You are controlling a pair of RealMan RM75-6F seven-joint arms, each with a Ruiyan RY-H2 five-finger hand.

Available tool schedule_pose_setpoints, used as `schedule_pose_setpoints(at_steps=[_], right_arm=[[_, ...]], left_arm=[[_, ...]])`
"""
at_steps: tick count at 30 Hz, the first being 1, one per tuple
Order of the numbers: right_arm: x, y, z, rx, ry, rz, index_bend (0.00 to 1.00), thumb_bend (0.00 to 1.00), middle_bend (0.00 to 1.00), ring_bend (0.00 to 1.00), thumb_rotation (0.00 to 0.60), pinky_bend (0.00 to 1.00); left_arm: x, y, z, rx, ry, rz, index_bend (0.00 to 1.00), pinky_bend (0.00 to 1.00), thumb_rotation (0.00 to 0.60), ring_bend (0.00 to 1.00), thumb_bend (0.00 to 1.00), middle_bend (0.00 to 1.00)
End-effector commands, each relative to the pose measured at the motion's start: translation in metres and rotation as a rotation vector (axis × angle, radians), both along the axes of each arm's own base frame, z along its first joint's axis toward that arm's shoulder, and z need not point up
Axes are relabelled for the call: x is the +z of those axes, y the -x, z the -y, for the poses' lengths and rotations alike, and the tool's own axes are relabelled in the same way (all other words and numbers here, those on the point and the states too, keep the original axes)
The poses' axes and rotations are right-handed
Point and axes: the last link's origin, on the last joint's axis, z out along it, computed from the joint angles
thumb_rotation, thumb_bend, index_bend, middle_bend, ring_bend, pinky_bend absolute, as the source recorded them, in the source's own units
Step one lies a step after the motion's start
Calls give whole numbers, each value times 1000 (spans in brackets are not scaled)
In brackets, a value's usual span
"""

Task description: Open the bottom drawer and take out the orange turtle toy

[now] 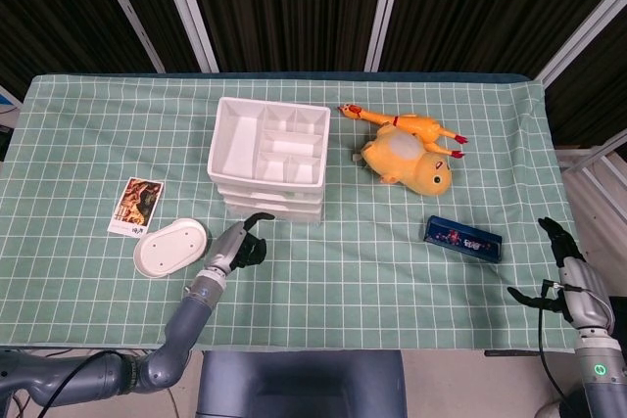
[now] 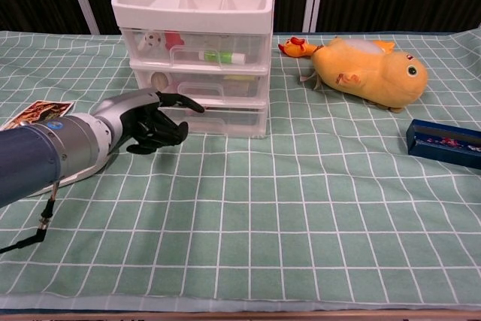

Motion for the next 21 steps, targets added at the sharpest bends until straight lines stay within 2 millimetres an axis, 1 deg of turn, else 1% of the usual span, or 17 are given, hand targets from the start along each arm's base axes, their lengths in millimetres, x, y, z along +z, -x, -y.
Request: schedule_pose_setpoints(at_steps=[1, 4, 8, 21], right_arm=[[0, 0, 0, 0, 0, -1, 0, 96, 0, 0, 600, 185], [0, 0, 0, -1, 0, -1, 0, 95, 0, 0, 600, 185], [0, 0, 0, -1, 0, 0, 0, 95, 0, 0, 600, 185], [0, 0, 0, -4, -1, 4, 0, 95, 0, 0, 600, 185]], left_arm=[[7, 0, 2, -98, -69, -122, 191, 1000, 600, 945, 620, 898], [8, -1, -2, -116, -103, -165, 191, 1000, 600, 945, 620, 899], [6, 3, -4, -117, -103, -204, 191, 1000, 600, 945, 619, 899], [-1, 8, -6, -101, -86, -238, 192, 1000, 600, 945, 620, 898]])
